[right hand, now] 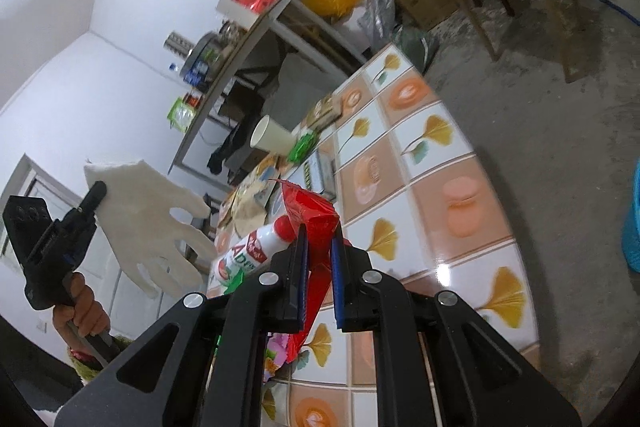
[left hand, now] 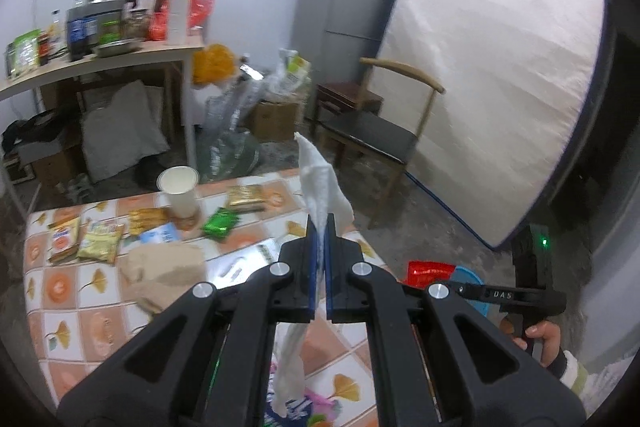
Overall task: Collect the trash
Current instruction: 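Carry the red wrapper and white glove over the blue wastebasket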
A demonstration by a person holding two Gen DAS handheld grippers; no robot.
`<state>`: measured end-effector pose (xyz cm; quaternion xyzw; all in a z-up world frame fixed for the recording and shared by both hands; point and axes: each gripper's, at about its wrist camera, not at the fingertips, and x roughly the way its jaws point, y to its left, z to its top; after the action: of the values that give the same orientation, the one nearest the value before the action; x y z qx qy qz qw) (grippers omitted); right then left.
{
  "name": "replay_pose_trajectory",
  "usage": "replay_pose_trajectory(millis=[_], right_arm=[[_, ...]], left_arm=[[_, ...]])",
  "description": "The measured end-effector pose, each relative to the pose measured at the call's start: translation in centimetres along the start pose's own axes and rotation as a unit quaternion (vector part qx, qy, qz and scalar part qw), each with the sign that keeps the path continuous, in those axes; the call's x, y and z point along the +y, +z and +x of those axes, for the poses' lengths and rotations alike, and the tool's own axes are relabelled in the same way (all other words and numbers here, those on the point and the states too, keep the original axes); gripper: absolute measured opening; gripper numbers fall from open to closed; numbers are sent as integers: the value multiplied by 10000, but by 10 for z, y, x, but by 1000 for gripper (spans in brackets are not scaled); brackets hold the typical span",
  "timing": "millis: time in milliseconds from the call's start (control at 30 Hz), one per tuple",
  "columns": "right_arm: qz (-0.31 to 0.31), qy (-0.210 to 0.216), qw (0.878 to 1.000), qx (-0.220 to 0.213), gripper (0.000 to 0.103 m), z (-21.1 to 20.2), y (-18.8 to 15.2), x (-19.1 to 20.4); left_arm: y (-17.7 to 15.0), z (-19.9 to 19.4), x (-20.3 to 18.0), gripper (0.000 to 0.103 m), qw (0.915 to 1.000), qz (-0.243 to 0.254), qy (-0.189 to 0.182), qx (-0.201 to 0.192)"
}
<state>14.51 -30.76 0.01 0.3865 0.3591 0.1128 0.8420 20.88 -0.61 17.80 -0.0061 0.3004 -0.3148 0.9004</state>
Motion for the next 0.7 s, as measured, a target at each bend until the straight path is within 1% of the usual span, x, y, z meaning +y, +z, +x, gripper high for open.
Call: replay_pose_trajectory(millis=[200, 367, 500, 700], right_arm=[[275, -128, 9989, -355, 10, -38, 4, -32], [571, -271, 9960, -627, 10, -71, 4, -64], [794, -407, 9924, -848, 10, -96, 0, -89], [1273, -743, 9814, -1233, 10, -141, -10, -138]], left_arm=[[2, 37, -44, 1, 9985, 222, -401, 288], [-1, 79, -83, 1, 9935, 282, -867, 679], [-5, 113, -116, 1, 9869, 361, -1193, 1029], [-18, 176, -175, 1, 9710, 459, -1709, 1606]])
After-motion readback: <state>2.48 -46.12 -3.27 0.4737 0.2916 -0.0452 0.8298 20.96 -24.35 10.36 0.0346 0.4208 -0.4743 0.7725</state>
